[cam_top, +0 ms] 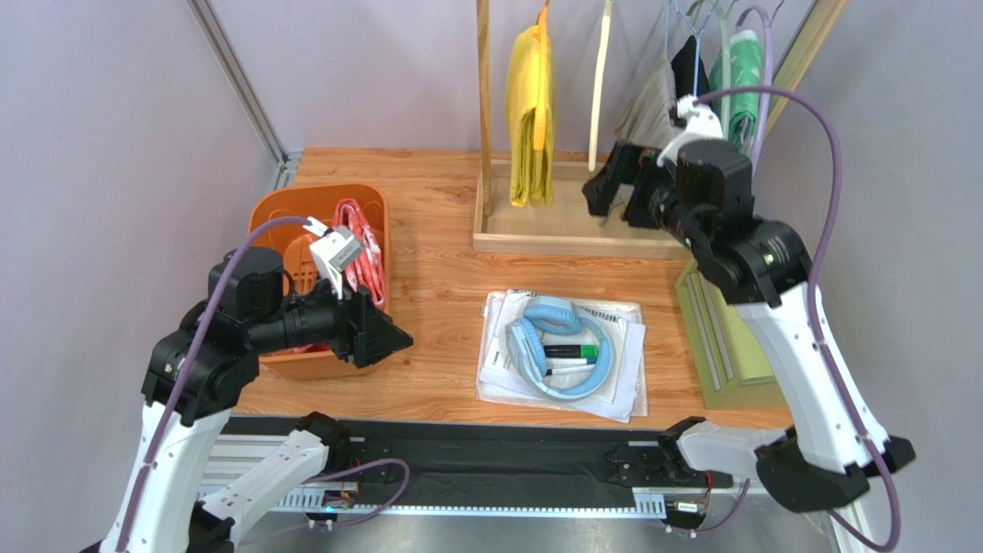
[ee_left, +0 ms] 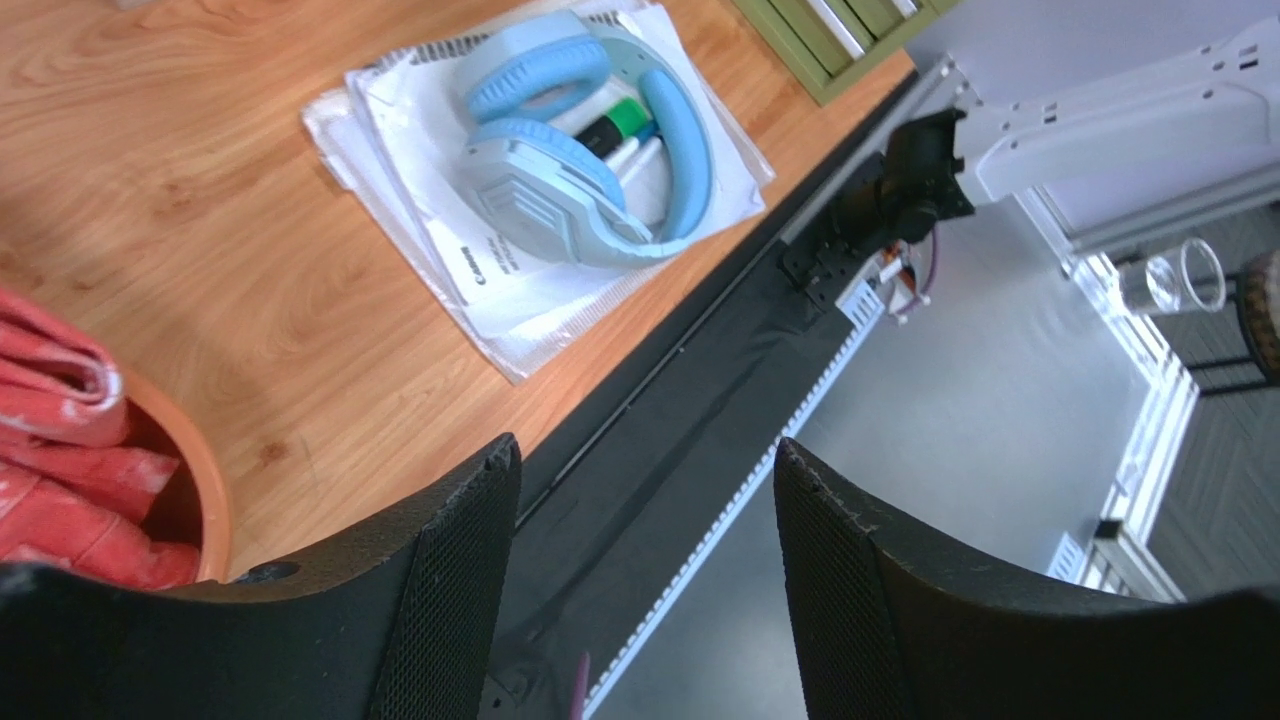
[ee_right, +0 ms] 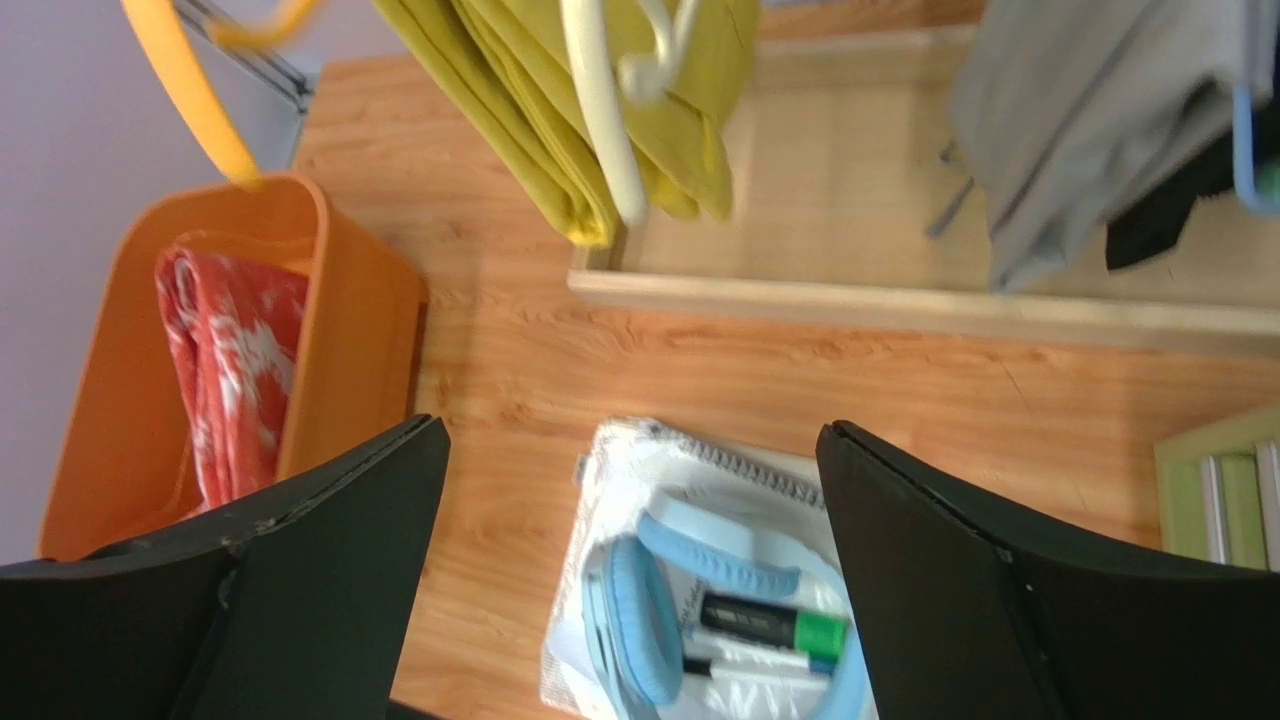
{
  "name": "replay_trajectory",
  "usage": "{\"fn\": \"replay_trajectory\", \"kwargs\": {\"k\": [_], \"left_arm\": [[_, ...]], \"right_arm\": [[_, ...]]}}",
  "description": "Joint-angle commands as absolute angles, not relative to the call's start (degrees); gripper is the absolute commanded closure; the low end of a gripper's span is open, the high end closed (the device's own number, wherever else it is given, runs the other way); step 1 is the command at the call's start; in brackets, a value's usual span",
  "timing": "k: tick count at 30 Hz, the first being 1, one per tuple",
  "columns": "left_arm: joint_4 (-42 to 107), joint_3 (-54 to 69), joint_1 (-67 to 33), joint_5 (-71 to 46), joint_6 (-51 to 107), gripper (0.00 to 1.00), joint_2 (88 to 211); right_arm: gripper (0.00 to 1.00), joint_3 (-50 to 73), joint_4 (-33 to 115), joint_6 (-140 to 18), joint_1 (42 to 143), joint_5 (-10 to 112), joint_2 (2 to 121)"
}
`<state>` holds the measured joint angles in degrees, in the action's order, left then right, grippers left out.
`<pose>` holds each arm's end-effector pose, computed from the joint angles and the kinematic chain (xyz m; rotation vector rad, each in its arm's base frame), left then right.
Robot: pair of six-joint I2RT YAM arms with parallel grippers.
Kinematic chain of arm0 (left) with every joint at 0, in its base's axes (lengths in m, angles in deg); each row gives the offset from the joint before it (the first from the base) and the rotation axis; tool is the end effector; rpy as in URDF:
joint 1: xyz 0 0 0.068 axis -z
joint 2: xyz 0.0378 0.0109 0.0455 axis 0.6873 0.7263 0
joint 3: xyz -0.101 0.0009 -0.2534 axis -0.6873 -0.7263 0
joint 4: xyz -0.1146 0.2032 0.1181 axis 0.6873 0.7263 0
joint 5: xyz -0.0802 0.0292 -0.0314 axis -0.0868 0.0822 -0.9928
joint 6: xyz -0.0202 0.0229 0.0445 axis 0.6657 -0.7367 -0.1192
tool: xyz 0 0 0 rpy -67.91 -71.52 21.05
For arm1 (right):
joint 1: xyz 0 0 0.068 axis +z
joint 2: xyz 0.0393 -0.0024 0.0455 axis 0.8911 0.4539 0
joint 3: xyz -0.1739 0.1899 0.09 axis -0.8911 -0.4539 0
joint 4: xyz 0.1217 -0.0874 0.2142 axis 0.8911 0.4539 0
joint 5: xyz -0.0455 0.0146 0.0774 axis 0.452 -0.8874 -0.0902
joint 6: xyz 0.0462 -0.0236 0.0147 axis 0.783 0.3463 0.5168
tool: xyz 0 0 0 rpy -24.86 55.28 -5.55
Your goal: Remove the trousers from the hanger
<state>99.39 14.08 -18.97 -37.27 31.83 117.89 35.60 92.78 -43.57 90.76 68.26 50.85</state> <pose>0.0725 -0.0542 0.4336 0.5341 2.0978 -1.0084 0.1958 0.0965 0.4914 0.0465 1.9941 0.4255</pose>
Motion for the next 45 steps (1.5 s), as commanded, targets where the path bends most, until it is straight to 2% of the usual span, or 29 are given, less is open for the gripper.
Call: {"fn": "replay_trajectory", "kwargs": {"k": [1,3,8,15,22,28,35,40,45], "left_arm": [[99.0,13.8,-17.3,-42.1,28.4,0.31,119.0],[98.2,10.9,-17.3,-46.1,27.9,0.31,118.7],[95.6,5.7,-17.3,-47.3,30.5,0.3,116.5],[70.2,-10.3,-17.3,-52.9,47.6,0.3,104.5],[58.1,-21.7,-17.3,-53.0,54.5,0.3,91.7],[39.1,-36.5,-17.3,-55.2,68.9,0.29,81.5],[20.2,-52.6,-17.3,-53.1,82.2,0.26,70.7],[1.4,-62.4,-17.3,-50.5,92.5,0.25,69.3],[-3.4,-69.2,-17.2,-48.7,96.4,0.25,66.7]], "right_arm": [[0.0,23.4,92.8,-42.9,93.0,70.5,41.7],[0.0,18.8,91.5,-41.4,94.5,69.1,37.0],[0.0,5.0,87.8,-35.5,97.6,64.9,28.5],[0.0,-10.1,79.4,-29.6,101.9,61.6,21.8],[0.0,-28.2,57.7,-23.9,101.9,51.7,8.7],[0.0,-48.4,39.1,-16.6,102.0,45.5,-5.5],[0.0,-66.7,27.5,-8.9,102.0,41.9,-23.7],[0.0,-69.8,22.9,-9.2,102.0,37.8,-20.8],[0.0,-69.2,32.4,-12.8,102.1,39.0,-22.0]]}}
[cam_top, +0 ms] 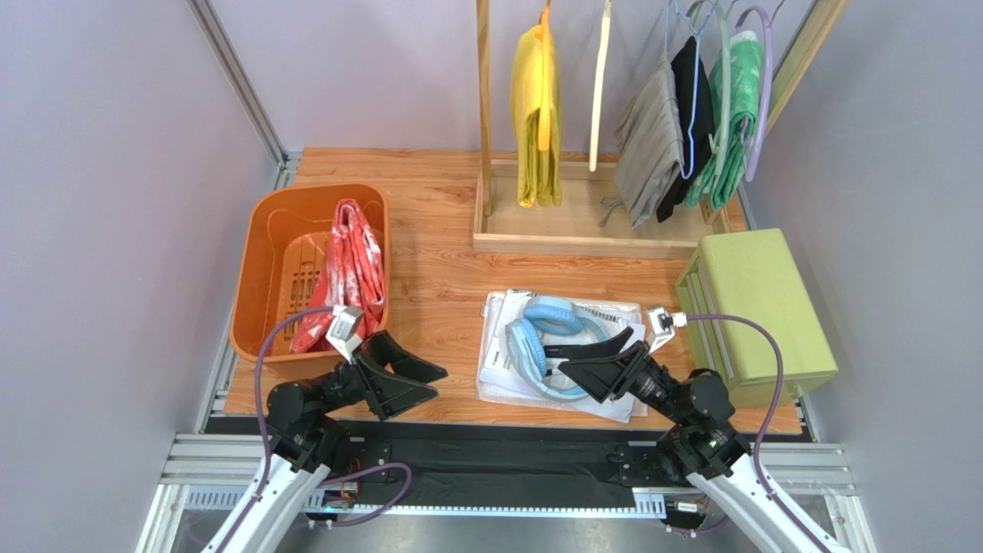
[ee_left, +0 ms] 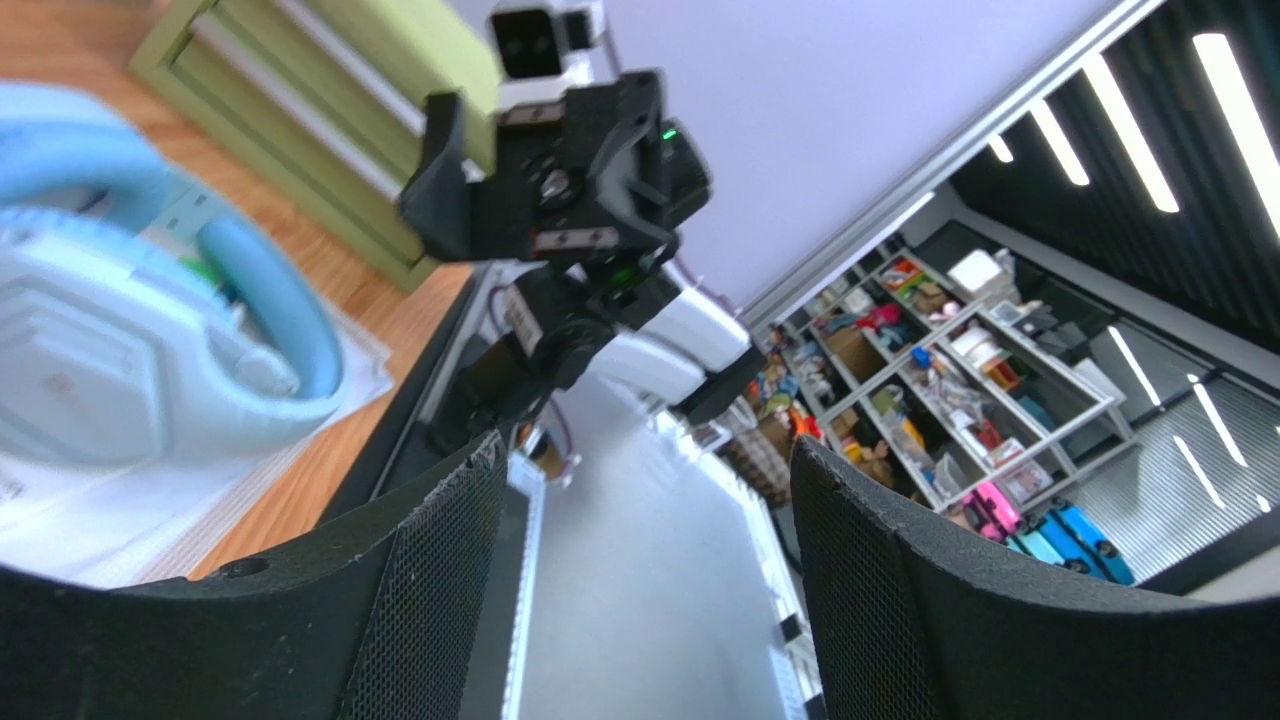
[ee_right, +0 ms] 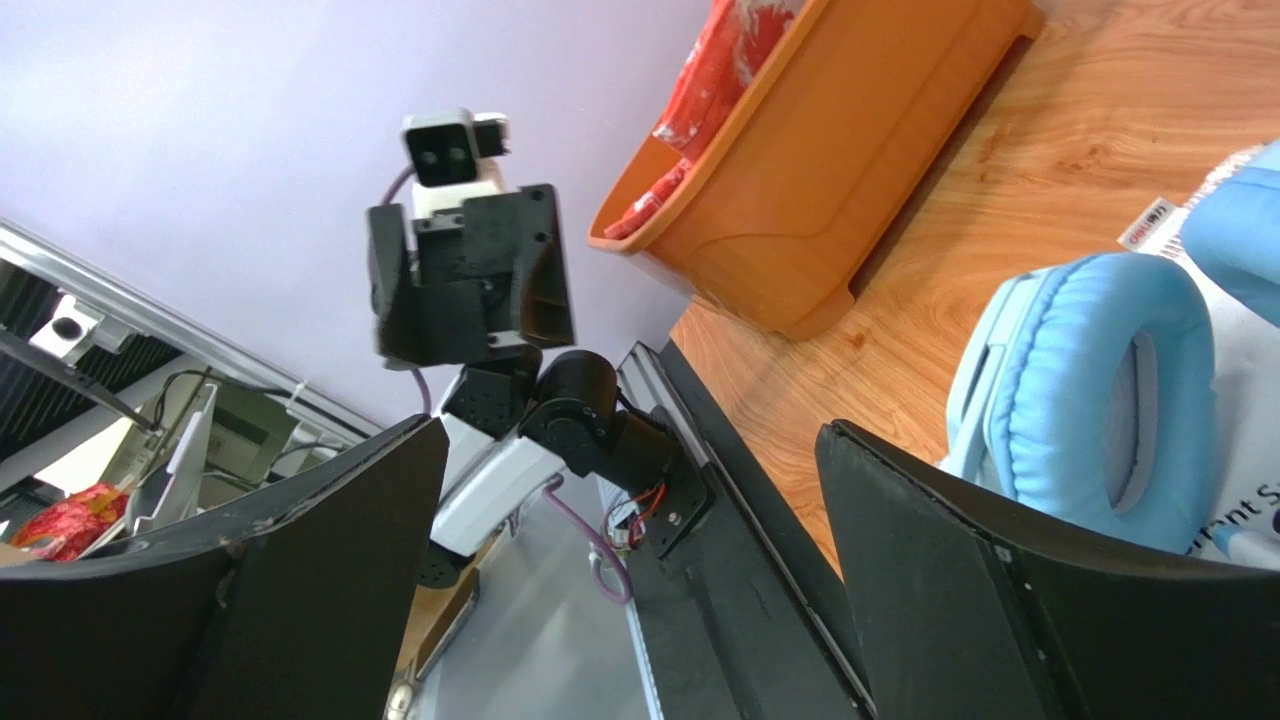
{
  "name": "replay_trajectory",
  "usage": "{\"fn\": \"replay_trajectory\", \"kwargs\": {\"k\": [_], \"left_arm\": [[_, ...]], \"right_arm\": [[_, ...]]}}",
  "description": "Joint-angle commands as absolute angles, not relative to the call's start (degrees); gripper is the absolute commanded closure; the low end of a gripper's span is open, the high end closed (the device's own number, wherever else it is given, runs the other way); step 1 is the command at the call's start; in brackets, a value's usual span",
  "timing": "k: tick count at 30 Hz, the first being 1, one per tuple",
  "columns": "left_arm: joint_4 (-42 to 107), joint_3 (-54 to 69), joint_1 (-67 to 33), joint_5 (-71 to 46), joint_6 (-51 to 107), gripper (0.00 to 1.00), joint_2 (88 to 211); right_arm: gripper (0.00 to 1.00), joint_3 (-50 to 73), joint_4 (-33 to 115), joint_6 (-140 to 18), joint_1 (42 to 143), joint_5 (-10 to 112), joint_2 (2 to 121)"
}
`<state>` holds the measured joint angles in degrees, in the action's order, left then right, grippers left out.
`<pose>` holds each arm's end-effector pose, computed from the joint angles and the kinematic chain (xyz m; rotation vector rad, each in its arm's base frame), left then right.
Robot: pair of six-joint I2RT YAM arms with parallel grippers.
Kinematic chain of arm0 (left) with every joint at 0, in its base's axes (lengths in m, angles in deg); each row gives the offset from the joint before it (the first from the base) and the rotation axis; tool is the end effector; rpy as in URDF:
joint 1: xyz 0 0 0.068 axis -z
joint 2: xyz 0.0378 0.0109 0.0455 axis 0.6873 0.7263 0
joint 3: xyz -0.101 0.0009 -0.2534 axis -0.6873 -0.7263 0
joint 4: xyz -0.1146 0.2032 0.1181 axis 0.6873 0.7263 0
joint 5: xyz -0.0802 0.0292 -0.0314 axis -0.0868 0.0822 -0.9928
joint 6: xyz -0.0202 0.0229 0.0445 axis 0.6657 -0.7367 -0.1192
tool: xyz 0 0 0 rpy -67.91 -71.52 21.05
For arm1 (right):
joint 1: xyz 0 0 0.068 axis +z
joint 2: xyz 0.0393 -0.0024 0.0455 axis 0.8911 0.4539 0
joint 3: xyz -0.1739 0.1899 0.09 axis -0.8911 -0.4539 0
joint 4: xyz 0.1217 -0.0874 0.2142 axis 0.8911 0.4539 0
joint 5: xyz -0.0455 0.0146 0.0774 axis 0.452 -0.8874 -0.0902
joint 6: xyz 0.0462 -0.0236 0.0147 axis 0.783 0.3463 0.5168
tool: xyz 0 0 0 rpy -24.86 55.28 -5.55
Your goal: Remove the trousers from the hanger
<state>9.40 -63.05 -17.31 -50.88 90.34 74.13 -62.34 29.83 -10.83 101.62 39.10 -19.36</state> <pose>0.0676 -0.0618 0.2243 0.2908 1.4991 -1.8990 0.0743 0.0747 0.2045 -0.0808 1.5758 1.5904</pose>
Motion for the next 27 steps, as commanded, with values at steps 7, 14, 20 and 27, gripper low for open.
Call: {"fn": "replay_trajectory", "kwargs": {"k": [7,14,20,27], "left_arm": [[-1.5,-72.1,-17.2,-49.7,94.9,0.25,66.5],[0.3,-72.1,-17.2,-50.1,93.8,0.26,66.5],[2.8,-72.0,-17.2,-50.1,92.5,0.26,66.5],[4.7,-71.9,-17.2,-50.6,91.3,0.26,66.4]], "right_arm": [[0.0,-69.0,44.7,-13.8,102.0,47.1,-22.3],[0.0,-69.0,47.0,-13.7,102.0,47.8,-22.3],[0.0,-69.0,47.1,-13.7,102.0,47.8,-22.4],[0.0,-69.0,45.1,-14.1,102.0,48.0,-22.5]]}}
